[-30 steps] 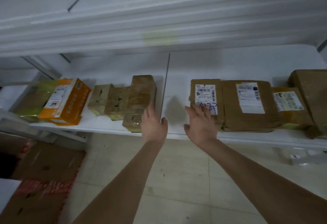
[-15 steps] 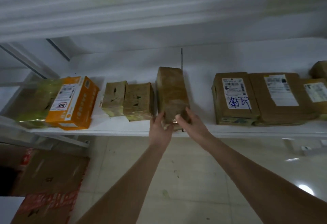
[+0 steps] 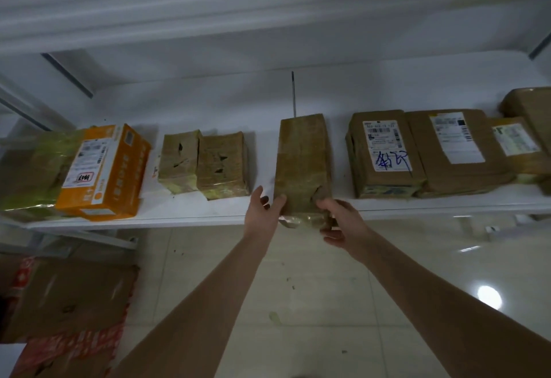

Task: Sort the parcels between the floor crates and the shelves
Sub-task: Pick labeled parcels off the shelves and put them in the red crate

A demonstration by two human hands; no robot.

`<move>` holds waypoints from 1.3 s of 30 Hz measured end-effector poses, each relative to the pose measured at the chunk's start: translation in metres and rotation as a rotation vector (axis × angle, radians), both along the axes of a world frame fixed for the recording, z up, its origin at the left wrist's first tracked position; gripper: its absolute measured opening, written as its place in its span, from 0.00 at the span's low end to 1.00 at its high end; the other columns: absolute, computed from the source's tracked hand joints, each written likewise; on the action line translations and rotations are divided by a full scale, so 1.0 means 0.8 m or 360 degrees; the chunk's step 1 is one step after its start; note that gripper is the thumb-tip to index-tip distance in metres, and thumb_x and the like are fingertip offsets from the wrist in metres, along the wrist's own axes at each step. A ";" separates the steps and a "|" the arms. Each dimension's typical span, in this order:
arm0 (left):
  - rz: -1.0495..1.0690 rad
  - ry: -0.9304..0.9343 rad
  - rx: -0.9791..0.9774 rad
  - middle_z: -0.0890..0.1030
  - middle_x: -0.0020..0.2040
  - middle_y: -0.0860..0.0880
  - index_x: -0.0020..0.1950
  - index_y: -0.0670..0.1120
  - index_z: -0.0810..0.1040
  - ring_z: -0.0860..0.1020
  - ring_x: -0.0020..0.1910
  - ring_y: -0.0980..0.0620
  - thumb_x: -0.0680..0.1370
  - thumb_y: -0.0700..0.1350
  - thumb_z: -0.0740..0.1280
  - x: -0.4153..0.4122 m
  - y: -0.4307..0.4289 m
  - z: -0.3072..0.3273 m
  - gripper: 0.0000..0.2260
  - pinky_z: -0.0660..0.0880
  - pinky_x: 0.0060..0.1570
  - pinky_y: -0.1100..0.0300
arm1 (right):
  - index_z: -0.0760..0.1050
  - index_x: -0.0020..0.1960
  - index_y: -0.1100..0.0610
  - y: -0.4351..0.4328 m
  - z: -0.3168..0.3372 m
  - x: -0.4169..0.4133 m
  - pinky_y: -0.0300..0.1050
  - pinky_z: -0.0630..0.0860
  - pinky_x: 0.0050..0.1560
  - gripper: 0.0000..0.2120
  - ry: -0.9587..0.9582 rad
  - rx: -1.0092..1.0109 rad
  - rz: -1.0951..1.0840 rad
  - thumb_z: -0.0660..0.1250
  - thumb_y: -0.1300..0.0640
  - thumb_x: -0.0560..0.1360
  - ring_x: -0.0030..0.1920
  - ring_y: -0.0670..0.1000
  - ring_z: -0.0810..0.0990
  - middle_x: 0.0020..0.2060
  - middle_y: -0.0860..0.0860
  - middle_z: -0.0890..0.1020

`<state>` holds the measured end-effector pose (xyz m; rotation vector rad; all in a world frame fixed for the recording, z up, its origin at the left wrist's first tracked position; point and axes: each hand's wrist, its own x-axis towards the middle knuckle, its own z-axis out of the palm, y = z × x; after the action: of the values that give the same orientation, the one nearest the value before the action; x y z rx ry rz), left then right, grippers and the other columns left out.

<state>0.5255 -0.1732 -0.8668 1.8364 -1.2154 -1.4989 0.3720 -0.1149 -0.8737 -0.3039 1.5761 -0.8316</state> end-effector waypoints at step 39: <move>-0.0407 0.0799 0.0236 0.76 0.66 0.53 0.67 0.50 0.75 0.74 0.65 0.48 0.75 0.26 0.58 -0.016 0.075 0.180 0.27 0.66 0.68 0.45 | 0.74 0.64 0.41 0.080 0.158 -0.119 0.57 0.78 0.55 0.29 -0.0661 -0.0219 0.0244 0.76 0.43 0.65 0.53 0.61 0.82 0.54 0.57 0.83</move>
<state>0.5127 -0.1131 -0.7227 1.2946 -1.1364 -2.0805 0.2770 -0.0506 -0.7473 -0.3230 1.0985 -0.8244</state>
